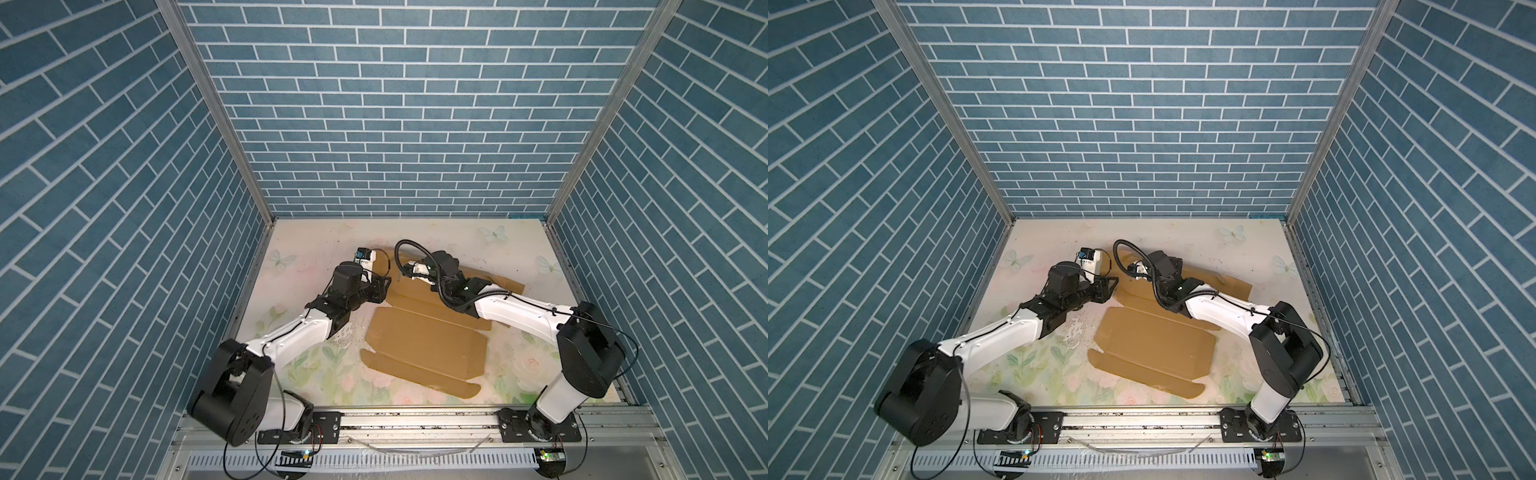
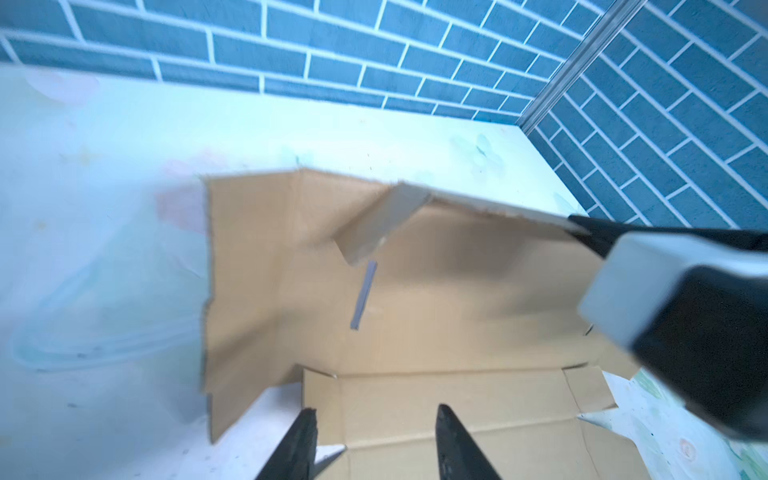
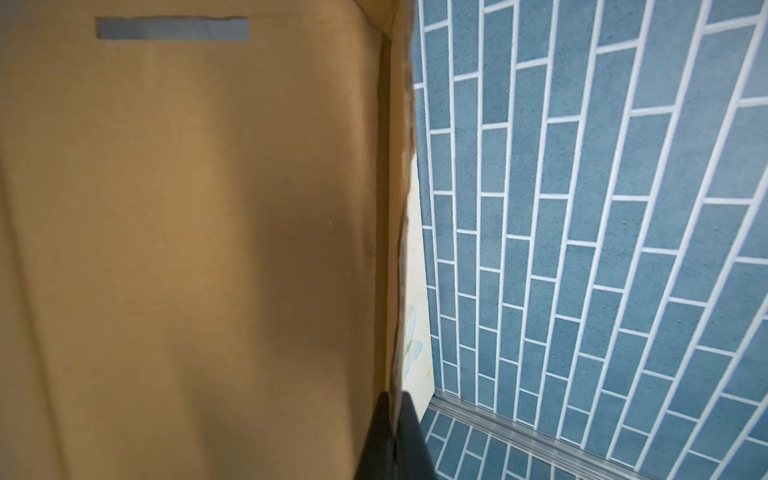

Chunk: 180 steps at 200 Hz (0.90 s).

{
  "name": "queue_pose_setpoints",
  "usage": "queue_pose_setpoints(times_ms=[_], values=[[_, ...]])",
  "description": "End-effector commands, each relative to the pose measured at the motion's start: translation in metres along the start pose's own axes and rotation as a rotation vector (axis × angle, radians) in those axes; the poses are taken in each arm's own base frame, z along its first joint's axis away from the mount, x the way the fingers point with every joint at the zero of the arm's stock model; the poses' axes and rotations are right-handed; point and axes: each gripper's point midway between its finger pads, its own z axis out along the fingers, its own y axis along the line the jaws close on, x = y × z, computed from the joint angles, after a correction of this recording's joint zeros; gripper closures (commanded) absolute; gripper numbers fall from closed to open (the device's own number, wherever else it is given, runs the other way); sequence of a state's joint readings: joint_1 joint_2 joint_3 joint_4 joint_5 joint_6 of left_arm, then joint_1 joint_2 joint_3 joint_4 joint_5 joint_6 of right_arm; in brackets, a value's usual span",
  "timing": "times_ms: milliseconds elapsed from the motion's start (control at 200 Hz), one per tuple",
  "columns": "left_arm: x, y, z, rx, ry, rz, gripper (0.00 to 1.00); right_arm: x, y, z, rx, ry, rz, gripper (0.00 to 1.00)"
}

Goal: Fold the paper box

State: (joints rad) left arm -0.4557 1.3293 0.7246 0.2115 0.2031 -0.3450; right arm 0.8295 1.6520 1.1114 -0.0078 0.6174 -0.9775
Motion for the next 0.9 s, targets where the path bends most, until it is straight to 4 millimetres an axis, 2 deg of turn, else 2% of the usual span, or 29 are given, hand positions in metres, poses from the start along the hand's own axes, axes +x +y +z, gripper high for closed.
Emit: queue_pose_setpoints(times_ms=[0, 90, 325, 400, 520, 660, 800, 895], values=[[-0.021, 0.002, -0.011, -0.005, -0.012, 0.031, 0.46, 0.003, 0.003, -0.008, 0.009, -0.009, -0.047, 1.0], [-0.037, -0.001, -0.004, 0.002, -0.02, 0.054, 0.44, 0.0, 0.002, -0.009, 0.022, -0.022, -0.05, 1.0], [-0.055, -0.003, 0.036, 0.034, -0.019, -0.003, 0.48, -0.007, -0.007, -0.014, 0.075, -0.05, -0.052, 1.0], [-0.06, -0.012, 0.044, 0.083, -0.026, -0.037, 0.5, -0.009, -0.011, -0.017, 0.099, -0.059, -0.055, 1.0], [-0.051, -0.015, 0.056, 0.125, 0.001, -0.099, 0.58, -0.014, -0.018, -0.019, 0.134, -0.069, -0.059, 1.0], [-0.035, -0.019, 0.052, 0.152, 0.002, -0.145, 0.65, -0.014, -0.022, -0.018, 0.147, -0.058, -0.055, 1.0], [-0.021, -0.018, 0.05, 0.149, 0.009, -0.155, 0.66, -0.02, -0.021, -0.02, 0.16, -0.071, -0.053, 1.0], [-0.024, -0.02, 0.054, 0.152, 0.015, -0.156, 0.66, -0.027, -0.02, -0.021, 0.19, -0.082, -0.063, 1.0]])
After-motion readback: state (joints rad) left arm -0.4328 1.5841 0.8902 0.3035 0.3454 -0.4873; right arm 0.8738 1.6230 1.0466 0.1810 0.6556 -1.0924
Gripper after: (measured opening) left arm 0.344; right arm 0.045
